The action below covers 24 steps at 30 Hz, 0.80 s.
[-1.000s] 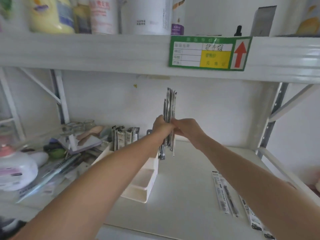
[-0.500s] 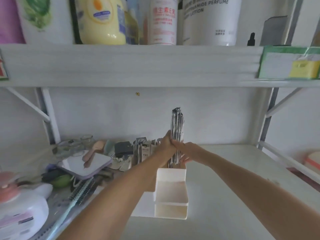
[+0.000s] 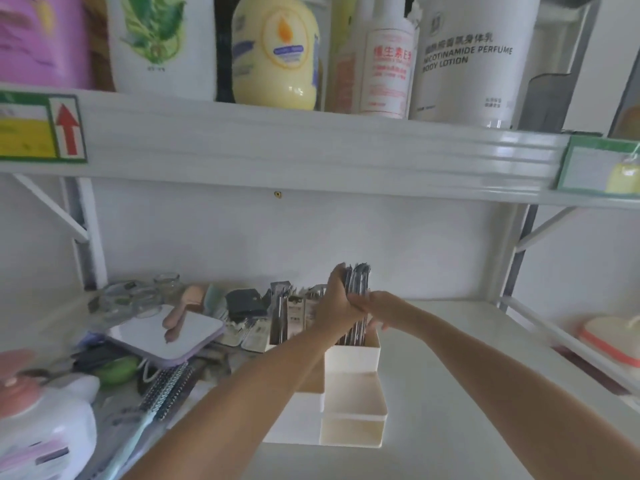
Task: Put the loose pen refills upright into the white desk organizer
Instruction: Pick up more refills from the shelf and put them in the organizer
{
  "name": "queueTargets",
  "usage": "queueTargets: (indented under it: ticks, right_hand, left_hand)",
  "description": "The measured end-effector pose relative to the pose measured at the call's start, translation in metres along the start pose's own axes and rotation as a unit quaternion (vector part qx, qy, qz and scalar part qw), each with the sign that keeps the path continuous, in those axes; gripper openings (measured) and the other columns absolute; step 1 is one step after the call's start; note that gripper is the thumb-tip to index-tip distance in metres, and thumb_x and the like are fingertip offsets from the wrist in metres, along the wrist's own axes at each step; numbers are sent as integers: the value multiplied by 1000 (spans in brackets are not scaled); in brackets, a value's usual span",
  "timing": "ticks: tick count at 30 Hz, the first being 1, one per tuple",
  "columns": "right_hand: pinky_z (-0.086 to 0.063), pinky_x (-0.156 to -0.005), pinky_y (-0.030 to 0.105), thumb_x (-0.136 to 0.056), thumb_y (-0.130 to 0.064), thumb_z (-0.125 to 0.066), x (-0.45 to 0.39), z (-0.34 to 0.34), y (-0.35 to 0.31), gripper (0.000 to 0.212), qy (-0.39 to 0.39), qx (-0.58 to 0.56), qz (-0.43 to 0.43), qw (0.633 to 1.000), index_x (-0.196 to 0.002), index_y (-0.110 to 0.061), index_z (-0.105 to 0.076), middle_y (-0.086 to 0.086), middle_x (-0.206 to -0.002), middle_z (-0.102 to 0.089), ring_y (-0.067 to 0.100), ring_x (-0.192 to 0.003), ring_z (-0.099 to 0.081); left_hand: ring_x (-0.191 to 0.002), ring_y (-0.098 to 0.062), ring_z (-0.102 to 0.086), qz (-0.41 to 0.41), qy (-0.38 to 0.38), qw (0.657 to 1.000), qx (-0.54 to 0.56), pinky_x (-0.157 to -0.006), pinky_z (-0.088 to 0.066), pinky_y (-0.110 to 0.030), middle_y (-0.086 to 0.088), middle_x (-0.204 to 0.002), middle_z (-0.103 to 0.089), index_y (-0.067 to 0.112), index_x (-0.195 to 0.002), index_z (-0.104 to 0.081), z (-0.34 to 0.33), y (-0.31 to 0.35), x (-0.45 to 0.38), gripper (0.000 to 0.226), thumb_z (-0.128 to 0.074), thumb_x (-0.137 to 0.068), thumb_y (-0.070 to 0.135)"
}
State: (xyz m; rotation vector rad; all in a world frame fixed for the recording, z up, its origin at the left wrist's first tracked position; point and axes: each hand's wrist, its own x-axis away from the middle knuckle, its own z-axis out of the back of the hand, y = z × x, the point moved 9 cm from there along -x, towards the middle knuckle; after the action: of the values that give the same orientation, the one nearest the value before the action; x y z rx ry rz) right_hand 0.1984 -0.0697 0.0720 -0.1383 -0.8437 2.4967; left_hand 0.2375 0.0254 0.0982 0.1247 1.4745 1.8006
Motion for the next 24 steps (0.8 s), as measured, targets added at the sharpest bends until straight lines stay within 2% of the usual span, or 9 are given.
queueTargets:
  ticks: [2, 5, 9, 12, 14, 17, 19, 21, 24]
  right_hand:
    - [-44, -68, 29, -80, -68, -31, 0, 9, -7, 65, 30, 14, 8, 999, -80, -9, -59, 6, -73, -61, 17, -69, -59]
    - [-45, -88, 33, -81, -67, -28, 10, 18, -21, 70, 48, -64, 67, 995, -82, -10, -69, 15, -93, -69, 27, -97, -63]
    - [-39, -98, 27, -87, -61, -25, 27, 31, -30, 44, 77, -180, 107, 975, -83, -41, -63, -9, -98, -65, 10, -101, -59]
    - [-32, -95, 27, -85, -65, -17, 29, 44, -22, 59, 95, -215, 109, 966, -101, -32, -63, -6, -112, -63, 12, -110, -55]
    - [-25, -96, 28, -82, -69, -14, 25, 56, -7, 81, 113, -227, 66, 965, -131, -18, -52, 0, -132, -55, 17, -125, -47]
    - [-27, -95, 31, -84, -67, -10, 27, 80, 20, 86, 151, -237, 20, 959, -140, -9, -41, 7, -139, -49, 22, -127, -46]
    - [-29, -93, 32, -87, -62, -7, 32, 97, 44, 82, 177, -226, -3, 958, -139, -7, -39, 15, -137, -50, 25, -122, -48]
    - [-32, -91, 35, -91, -54, -7, 36, 113, 78, 69, 187, -187, -47, 963, -134, -13, -42, 21, -127, -51, 29, -118, -49]
    - [-29, -62, 24, -94, -50, -14, 46, 136, 142, 43, 186, -198, -126, 954, -95, -15, -39, 14, -85, -42, 20, -78, -43]
  left_hand:
    - [-121, -24, -50, -36, 17, 999, -25, -100, -45, -30, -10, -137, -44, 9, -147, -16, 6, 12, -3, 88, -70, -77, 12]
    - [-137, -21, -32, -81, 14, 995, -50, -104, -35, -24, -10, -148, -31, 8, -148, -12, 12, 28, -10, 92, -70, -77, 10]
    - [-133, -18, -36, -139, 45, 986, -84, -108, -29, -27, -7, -142, -41, 9, -141, -30, 24, 53, -12, 72, -67, -81, 23]
    - [-125, -23, -51, -248, 108, 944, -188, -119, -12, -40, -9, -128, -59, 3, -125, -50, 30, 86, 2, 47, -60, -85, 25]
    - [-116, -26, -60, -308, 137, 907, -251, -117, -15, -42, -13, -120, -65, -1, -116, -57, 28, 109, 11, 38, -59, -86, 22]
    - [-99, -27, -69, -379, 135, 873, -277, -112, -20, -43, -17, -111, -69, -6, -106, -61, 3, 143, 24, 28, -58, -82, 8]
    - [-85, -28, -69, -404, 94, 866, -277, -112, -22, -42, -18, -109, -68, -8, -104, -60, -29, 156, 29, 26, -56, -80, 1]
    - [-93, -30, -65, -390, 12, 879, -273, -110, -36, -42, -18, -114, -64, -6, -109, -57, -70, 157, 31, 28, -50, -82, 0]
    - [-101, -27, -58, -302, -79, 917, -249, -87, -47, -34, -13, -115, -57, 0, -113, -51, -129, 141, 27, 30, -43, -85, 4]
